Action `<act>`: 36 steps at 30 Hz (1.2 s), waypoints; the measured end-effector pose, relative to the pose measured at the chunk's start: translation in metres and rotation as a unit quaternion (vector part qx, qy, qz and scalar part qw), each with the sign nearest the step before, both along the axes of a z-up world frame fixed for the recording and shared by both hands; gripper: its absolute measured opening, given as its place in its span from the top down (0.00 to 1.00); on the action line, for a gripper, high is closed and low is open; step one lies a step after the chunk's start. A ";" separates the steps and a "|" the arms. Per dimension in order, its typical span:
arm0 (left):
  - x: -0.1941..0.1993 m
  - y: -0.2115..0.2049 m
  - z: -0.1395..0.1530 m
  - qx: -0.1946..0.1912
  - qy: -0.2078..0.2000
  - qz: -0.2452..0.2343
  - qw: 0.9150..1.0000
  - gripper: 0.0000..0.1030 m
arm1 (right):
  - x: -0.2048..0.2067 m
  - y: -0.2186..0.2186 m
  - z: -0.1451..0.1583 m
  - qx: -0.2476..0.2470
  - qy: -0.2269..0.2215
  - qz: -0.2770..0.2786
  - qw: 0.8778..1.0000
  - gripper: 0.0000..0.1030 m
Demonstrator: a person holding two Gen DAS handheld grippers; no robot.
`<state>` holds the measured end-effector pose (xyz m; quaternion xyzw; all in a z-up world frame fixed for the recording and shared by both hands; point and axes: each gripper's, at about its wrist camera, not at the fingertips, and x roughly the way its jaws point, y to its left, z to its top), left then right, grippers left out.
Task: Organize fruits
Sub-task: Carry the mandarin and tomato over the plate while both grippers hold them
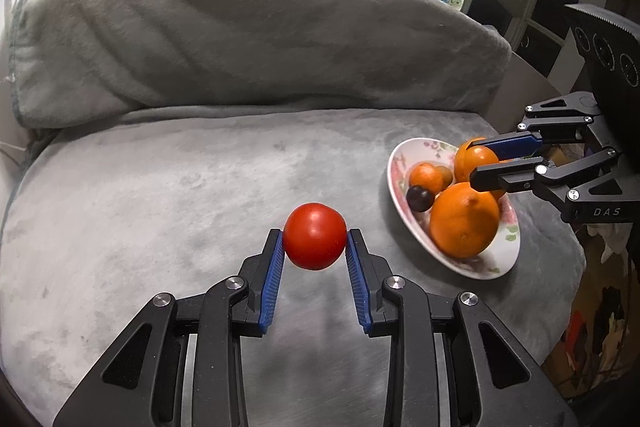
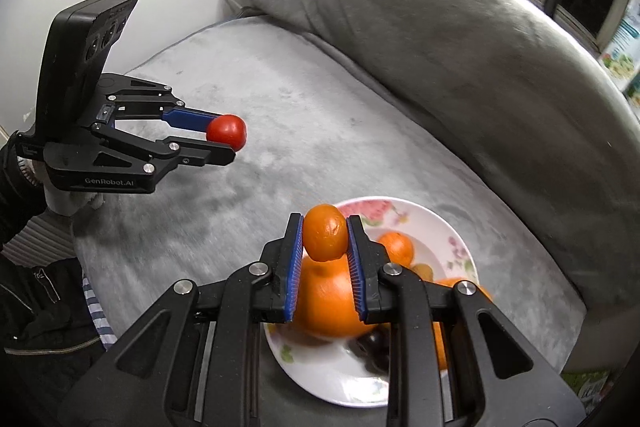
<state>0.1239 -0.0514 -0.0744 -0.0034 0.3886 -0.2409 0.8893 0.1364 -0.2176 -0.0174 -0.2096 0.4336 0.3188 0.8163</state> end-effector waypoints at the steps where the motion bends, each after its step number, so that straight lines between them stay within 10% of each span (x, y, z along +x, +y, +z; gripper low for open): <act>1: 0.000 -0.002 0.001 0.000 0.000 -0.002 1.000 0.71 | -0.001 -0.004 0.000 0.002 0.000 -0.004 1.000 0.78; 36: 0.024 -0.099 0.025 -0.004 -0.018 -0.089 0.996 0.71 | -0.042 -0.074 -0.024 0.051 0.004 -0.082 0.995 0.78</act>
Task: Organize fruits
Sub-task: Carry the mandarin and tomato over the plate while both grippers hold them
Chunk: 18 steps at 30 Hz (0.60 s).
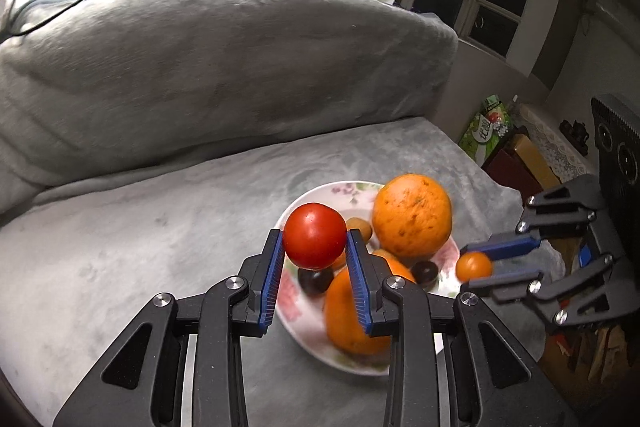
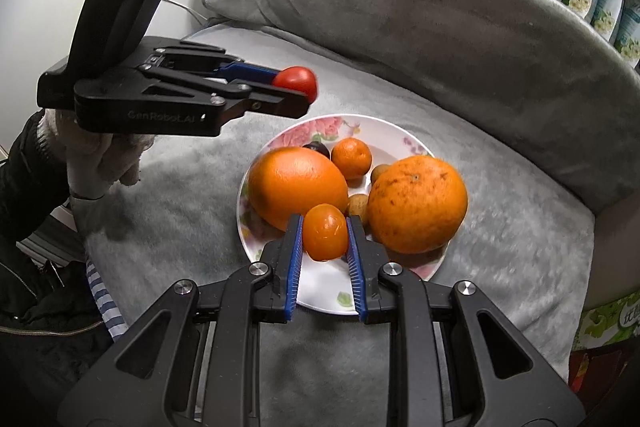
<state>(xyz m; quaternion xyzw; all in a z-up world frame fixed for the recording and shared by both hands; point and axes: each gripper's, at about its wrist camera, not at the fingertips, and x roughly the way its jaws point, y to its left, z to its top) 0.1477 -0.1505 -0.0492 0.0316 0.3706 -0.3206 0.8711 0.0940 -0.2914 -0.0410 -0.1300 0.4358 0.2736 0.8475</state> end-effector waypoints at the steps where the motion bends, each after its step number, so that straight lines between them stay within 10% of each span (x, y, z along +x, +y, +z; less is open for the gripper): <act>1: 0.001 -0.003 0.000 0.000 0.000 -0.002 1.000 0.71 | 0.001 -0.001 -0.002 0.001 0.002 -0.001 1.000 0.78; 18: 0.020 -0.033 -0.005 0.007 0.024 -0.026 0.999 0.71 | -0.002 -0.007 -0.011 0.007 0.006 -0.009 1.000 0.78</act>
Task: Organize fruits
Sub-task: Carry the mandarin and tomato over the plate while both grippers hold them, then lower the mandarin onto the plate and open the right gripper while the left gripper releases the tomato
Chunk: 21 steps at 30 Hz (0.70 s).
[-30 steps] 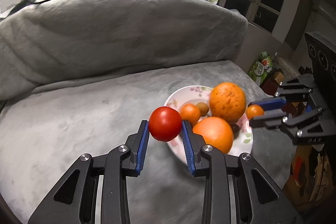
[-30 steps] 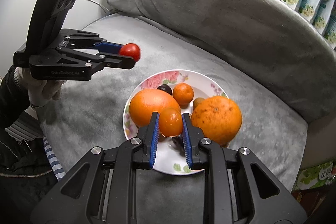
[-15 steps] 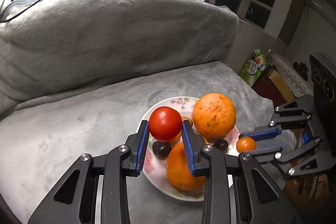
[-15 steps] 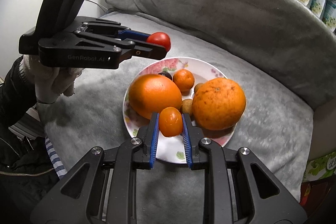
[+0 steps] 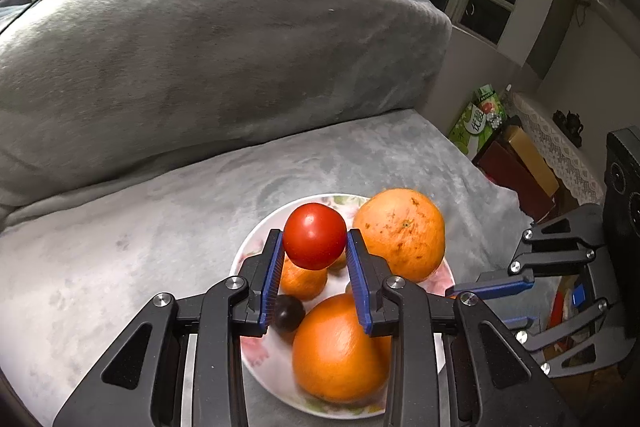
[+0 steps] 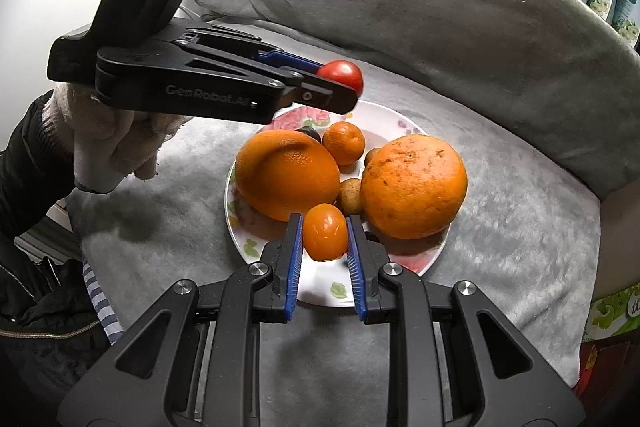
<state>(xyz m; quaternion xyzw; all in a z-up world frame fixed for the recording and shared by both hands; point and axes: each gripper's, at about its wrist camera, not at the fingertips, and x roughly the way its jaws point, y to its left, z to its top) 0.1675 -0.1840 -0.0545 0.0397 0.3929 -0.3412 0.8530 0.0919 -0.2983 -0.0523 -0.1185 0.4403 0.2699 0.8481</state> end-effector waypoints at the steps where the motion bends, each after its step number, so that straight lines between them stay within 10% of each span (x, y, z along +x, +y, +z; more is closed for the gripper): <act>1: 0.000 -0.001 0.000 0.000 0.001 -0.001 1.000 0.71 | 0.000 0.000 -0.001 0.002 0.001 0.001 1.000 0.78; 21: 0.002 -0.009 -0.001 0.001 0.007 -0.010 1.000 0.71 | 0.005 0.004 -0.009 -0.003 0.008 0.007 1.000 0.78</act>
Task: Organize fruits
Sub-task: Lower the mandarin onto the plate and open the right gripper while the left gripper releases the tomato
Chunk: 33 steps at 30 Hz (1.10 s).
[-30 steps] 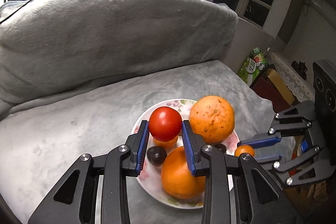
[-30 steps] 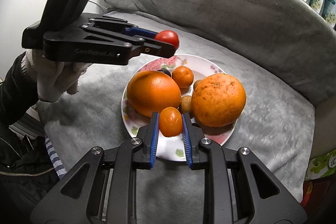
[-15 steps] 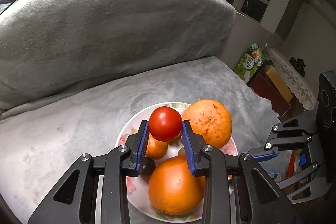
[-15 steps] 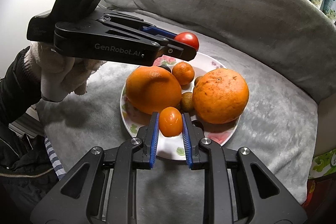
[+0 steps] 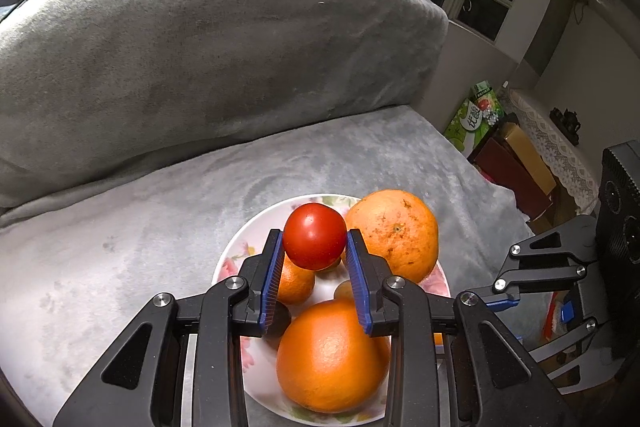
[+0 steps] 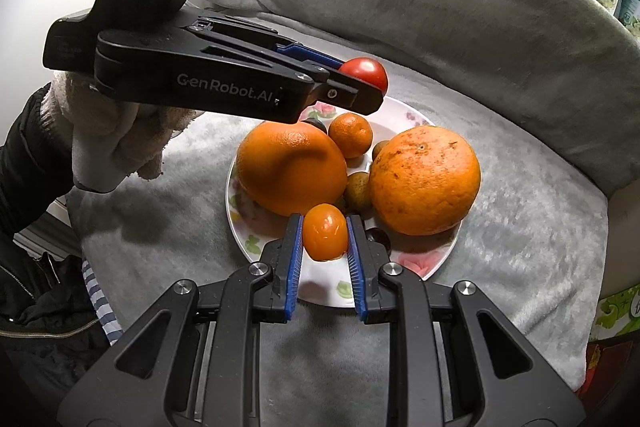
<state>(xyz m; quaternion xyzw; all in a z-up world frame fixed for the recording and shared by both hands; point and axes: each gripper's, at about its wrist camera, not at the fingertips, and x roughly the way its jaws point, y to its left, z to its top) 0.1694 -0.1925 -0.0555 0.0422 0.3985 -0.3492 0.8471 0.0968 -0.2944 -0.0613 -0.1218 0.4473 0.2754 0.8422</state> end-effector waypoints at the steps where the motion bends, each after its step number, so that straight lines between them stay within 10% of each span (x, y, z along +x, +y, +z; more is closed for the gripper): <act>1: 0.000 0.000 0.000 0.000 0.000 0.000 1.000 0.71 | 0.000 0.001 -0.001 -0.001 0.000 0.000 1.000 0.78; 17: 0.000 -0.004 -0.001 0.001 0.002 0.002 1.000 0.71 | 0.001 0.002 -0.004 -0.004 0.002 0.002 1.000 0.77; 33: -0.005 -0.009 0.003 -0.001 -0.006 0.002 1.000 0.50 | -0.007 0.001 -0.001 -0.001 -0.009 0.003 1.000 0.39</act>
